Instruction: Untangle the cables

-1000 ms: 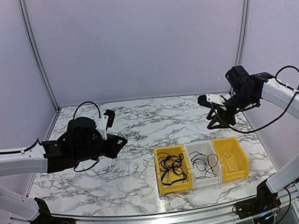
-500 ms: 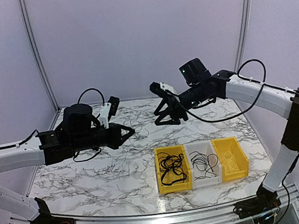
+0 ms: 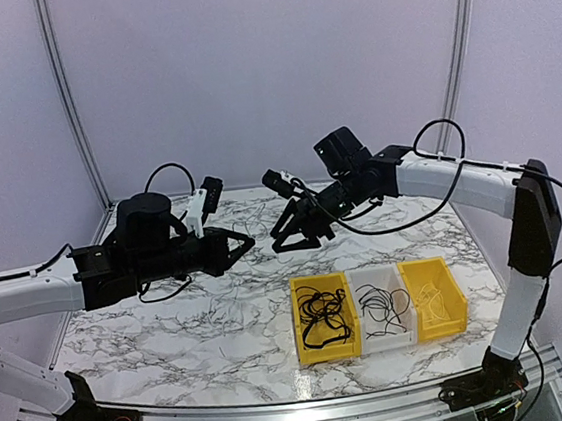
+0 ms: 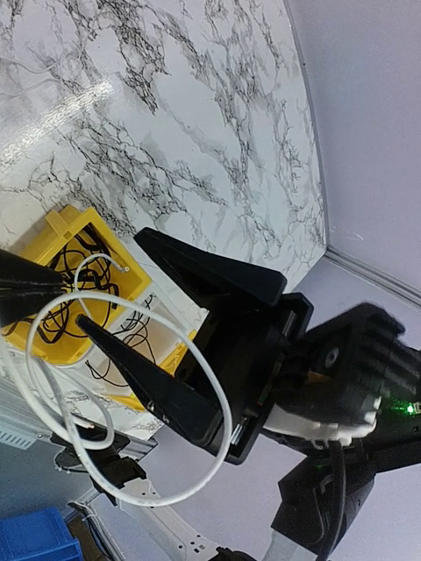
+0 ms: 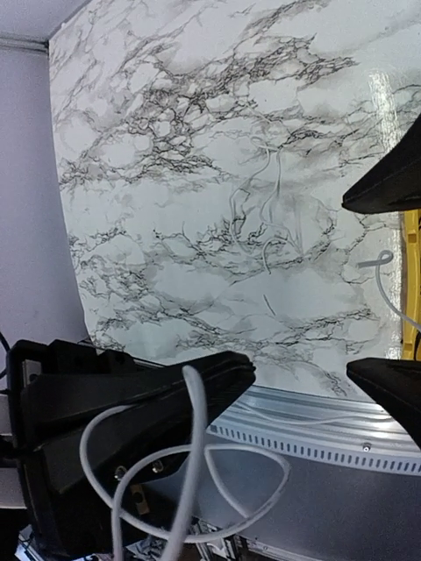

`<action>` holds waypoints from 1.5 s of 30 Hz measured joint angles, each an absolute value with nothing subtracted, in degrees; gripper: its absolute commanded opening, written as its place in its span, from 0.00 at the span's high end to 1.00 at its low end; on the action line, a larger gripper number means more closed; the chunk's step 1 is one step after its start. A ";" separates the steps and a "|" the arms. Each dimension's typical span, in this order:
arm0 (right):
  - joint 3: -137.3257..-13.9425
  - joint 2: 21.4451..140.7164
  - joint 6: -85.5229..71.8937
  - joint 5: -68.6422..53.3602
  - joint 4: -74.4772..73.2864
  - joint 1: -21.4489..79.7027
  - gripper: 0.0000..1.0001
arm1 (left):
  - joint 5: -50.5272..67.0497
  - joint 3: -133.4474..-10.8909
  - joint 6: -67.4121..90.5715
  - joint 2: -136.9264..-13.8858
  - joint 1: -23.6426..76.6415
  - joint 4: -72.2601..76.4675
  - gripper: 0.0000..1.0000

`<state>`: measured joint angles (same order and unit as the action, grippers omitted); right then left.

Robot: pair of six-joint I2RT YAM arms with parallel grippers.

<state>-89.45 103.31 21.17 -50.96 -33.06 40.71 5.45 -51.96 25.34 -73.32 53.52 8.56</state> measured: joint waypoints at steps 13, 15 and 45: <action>-89.43 105.84 17.21 -50.02 -30.72 40.71 1.00 | -2.44 -51.62 25.67 -72.29 53.52 9.56 0.94; -89.23 105.36 18.31 -49.23 -31.11 40.71 1.00 | -6.85 -51.35 25.93 -71.55 53.52 9.96 0.94; -82.26 84.20 36.10 -36.40 -50.89 32.38 1.00 | -30.44 -46.04 26.46 -70.28 34.28 22.48 0.85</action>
